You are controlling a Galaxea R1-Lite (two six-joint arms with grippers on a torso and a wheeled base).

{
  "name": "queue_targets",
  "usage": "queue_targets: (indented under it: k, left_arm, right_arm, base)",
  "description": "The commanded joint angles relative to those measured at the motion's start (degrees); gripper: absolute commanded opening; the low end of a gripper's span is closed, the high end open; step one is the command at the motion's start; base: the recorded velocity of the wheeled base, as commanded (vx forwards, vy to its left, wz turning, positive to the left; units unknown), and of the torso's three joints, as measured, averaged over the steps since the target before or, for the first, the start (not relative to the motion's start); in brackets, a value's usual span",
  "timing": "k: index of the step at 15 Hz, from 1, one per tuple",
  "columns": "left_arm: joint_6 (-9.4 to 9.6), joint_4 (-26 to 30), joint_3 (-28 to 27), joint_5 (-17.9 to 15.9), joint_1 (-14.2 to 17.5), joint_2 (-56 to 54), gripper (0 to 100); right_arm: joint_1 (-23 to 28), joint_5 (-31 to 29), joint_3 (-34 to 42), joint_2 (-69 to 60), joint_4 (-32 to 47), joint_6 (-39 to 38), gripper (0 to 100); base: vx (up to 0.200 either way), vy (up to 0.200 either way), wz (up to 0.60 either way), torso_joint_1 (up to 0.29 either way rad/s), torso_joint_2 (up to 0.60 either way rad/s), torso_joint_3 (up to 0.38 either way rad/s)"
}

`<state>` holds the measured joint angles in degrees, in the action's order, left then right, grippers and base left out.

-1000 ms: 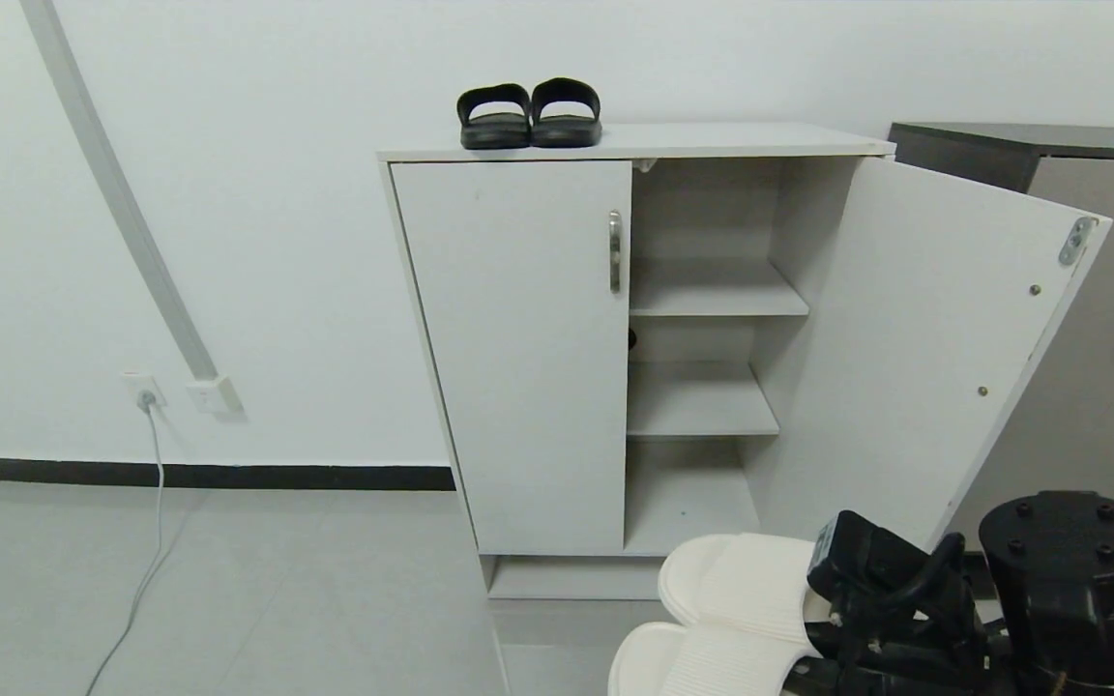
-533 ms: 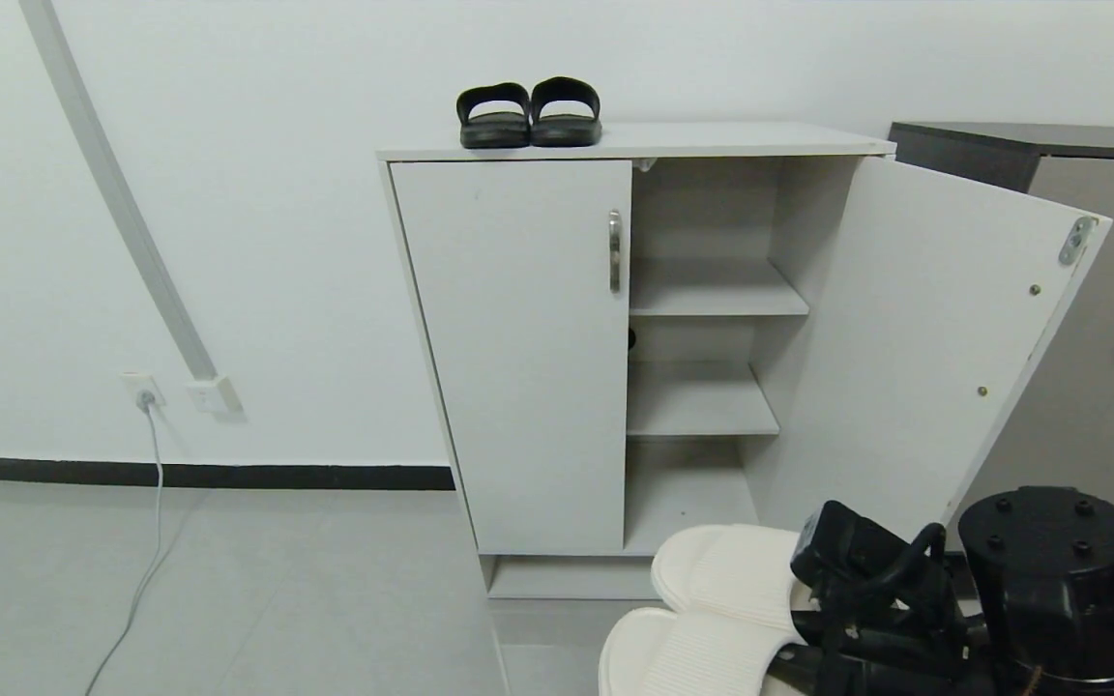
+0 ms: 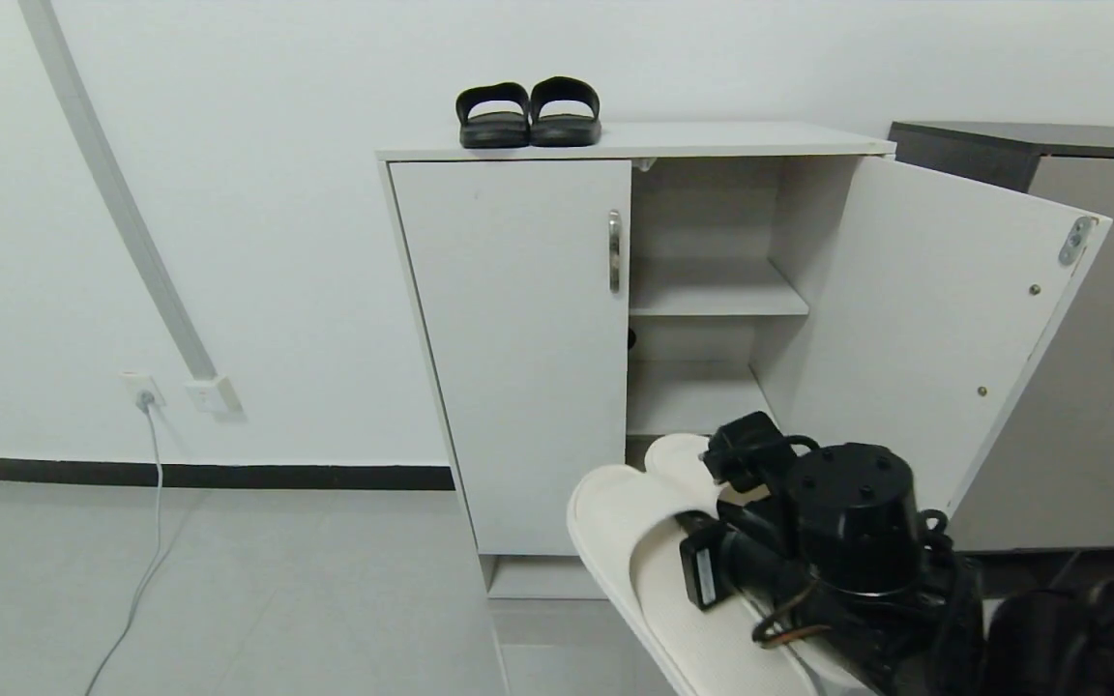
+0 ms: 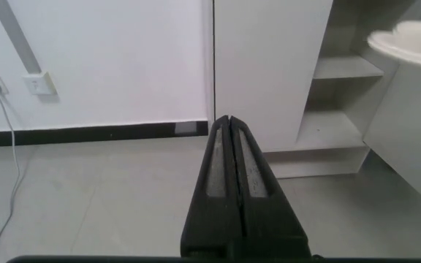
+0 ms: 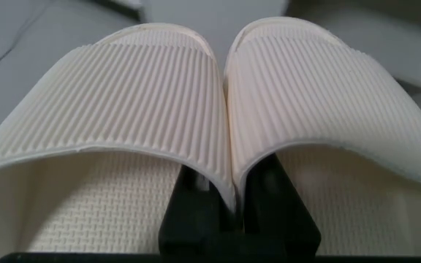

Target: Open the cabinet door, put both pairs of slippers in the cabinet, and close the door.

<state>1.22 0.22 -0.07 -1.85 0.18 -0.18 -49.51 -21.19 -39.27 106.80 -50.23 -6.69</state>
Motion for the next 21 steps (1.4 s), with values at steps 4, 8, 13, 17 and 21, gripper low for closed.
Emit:
queue_targets:
  k: [4,8,13,17,21]
  left_arm:
    - [0.01,0.0,0.0,0.1,0.0,0.2,0]
    - [0.01,0.0,0.0,0.1,0.0,0.2,0]
    - [-0.08,0.0,0.0,0.1,0.0,0.2,0]
    - [-0.16,0.0,0.0,0.1,0.0,0.2,0]
    - [-0.34,0.0,0.0,0.1,0.0,0.2,0]
  right_arm:
    - [1.0,-22.2,-17.6,16.0,-0.1,-3.7,0]
    - [2.3,-24.0,-18.6,16.2,-0.1,-3.6,0]
    - [5.5,-24.5,-19.8,17.7,-0.1,-3.3,0]
    - [7.9,-25.8,-20.8,19.4,0.0,-3.1,0]
    - [10.8,-25.8,-20.6,19.8,-0.1,-2.2,0]
  base:
    - [0.0,-0.05,0.0,0.001,0.0,0.002]
    - [0.0,-0.2,0.0,0.002,0.0,0.002]
    - [0.0,-0.04,0.0,0.002,0.0,0.0]
    - [0.0,0.0,0.0,0.0,0.0,0.0]
    - [0.0,0.0,0.0,0.0,0.0,0.0]
